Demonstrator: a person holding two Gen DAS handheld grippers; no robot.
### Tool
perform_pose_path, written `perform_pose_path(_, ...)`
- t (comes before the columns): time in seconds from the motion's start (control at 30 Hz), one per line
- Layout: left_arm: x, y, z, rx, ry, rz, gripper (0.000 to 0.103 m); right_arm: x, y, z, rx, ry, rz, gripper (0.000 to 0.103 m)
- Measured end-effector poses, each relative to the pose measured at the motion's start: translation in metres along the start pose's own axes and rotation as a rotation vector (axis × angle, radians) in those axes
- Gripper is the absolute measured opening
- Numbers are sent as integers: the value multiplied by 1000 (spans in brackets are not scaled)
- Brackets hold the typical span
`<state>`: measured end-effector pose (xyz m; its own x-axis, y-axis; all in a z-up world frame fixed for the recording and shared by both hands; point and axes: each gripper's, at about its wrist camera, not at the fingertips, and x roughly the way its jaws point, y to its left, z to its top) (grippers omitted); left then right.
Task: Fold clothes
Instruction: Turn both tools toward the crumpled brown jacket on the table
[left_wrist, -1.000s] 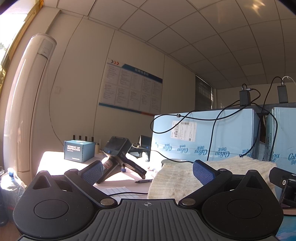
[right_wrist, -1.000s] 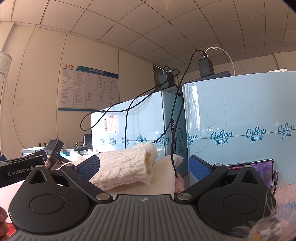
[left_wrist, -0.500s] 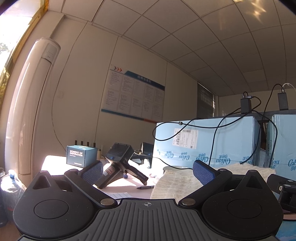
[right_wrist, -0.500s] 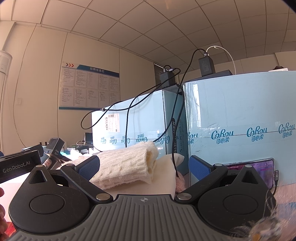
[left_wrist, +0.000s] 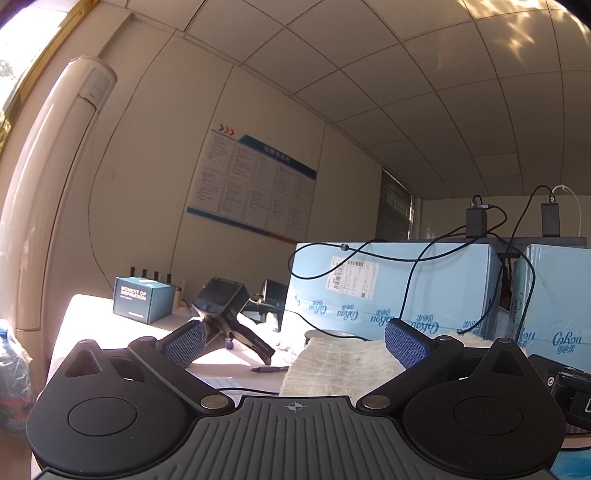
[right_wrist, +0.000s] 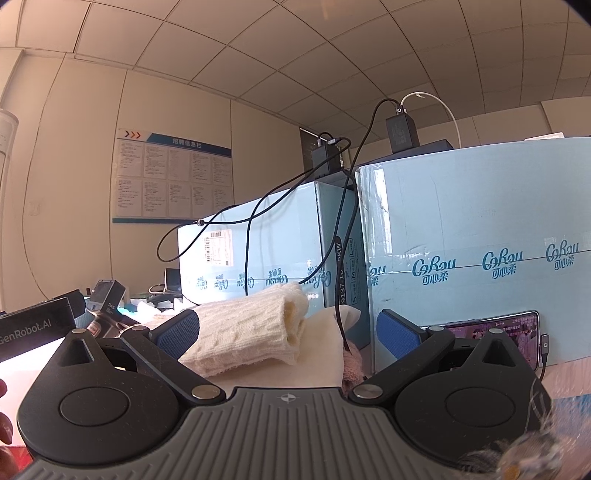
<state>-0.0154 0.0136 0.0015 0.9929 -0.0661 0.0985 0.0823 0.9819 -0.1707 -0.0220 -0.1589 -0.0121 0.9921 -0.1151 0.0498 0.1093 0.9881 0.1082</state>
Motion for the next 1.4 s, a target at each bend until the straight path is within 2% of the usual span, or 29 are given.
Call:
perform_pose_path(0.3,-7,10,1,-68,-21,-90,103,-11,0,1,21,1,-9,103)
perform_pose_path(0.53,-12,20,1,-135,-50,-162,103,-35,-1,4,31,-36,-19,103)
perform_pose_path(0.77,-14,28,2,-194,-88,-199,103,-72,-4,16,62,-92,-79,103)
perform_pose_path(1.0,-16,29,2,-201,-99,-209,103,-120,-14,37,135,-149,-126,103)
perform_pose_path(1.17,-20,30,2,-204,-126,-225,103,-165,-20,46,123,-153,-150,103)
perform_pose_path(1.3,-30,24,9,-176,-87,-302,103,-206,-25,50,87,-151,-190,103)
perform_pose_path(1.4,-46,15,11,-174,-43,-407,103,-238,-33,53,70,-160,-225,103)
